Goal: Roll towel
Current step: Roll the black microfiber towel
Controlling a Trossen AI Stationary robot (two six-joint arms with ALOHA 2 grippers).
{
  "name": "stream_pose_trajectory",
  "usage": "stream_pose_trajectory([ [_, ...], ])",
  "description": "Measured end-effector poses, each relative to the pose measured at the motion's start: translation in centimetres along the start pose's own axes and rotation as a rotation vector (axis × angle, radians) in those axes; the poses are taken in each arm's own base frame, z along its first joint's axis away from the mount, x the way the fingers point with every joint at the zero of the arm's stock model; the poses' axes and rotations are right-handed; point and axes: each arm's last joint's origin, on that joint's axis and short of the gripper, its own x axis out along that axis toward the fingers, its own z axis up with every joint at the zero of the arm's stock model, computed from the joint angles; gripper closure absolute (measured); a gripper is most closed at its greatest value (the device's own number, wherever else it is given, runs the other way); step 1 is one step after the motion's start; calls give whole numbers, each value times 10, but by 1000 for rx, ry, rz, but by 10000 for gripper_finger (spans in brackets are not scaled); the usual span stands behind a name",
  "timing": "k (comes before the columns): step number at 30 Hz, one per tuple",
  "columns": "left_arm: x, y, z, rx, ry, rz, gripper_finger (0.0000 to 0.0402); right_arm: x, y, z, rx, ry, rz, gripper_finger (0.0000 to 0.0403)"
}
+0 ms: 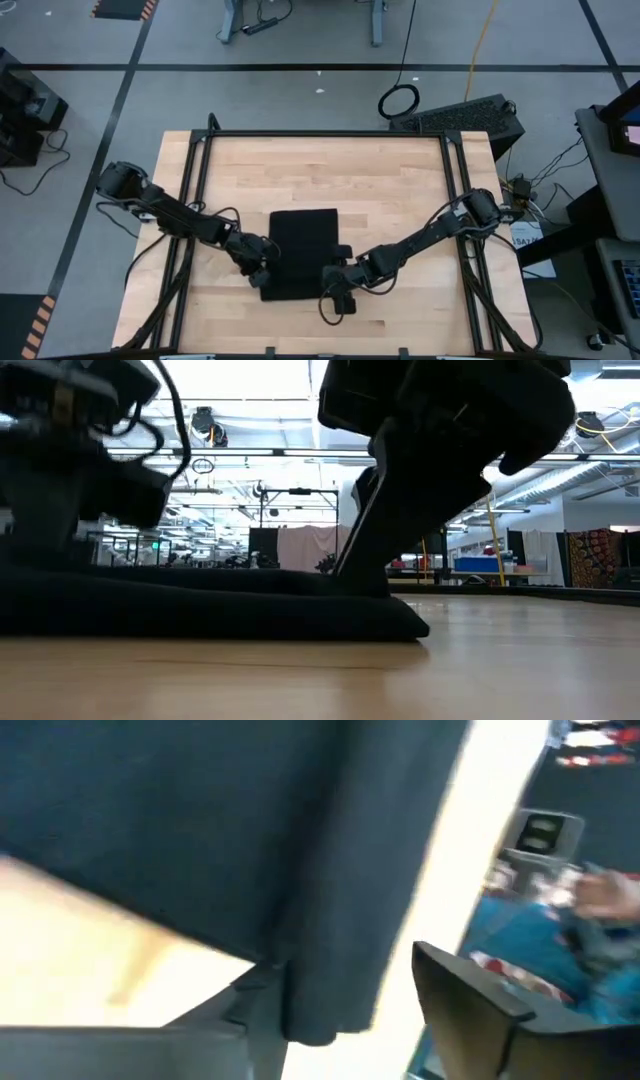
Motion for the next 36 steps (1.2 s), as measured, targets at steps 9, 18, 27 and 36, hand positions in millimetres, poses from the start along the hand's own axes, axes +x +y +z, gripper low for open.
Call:
stream_pose_trajectory([
  [9, -34, -20, -8, 37, -23, -73, 171, 9, 0, -7, 41, 48, 11, 165],
  [18, -71, -27, -11, 146, -286, -44, 171, 10, 0, -10, 131, 72, -5, 165],
  [27, -58, -43, -31, 410, -391, -46, 168, -21, 1, 4, 134, 51, 9, 165],
  [36, -28, -69, -44, 638, -471, -27, 89, -39, 31, -11, 61, 27, 50, 165],
])
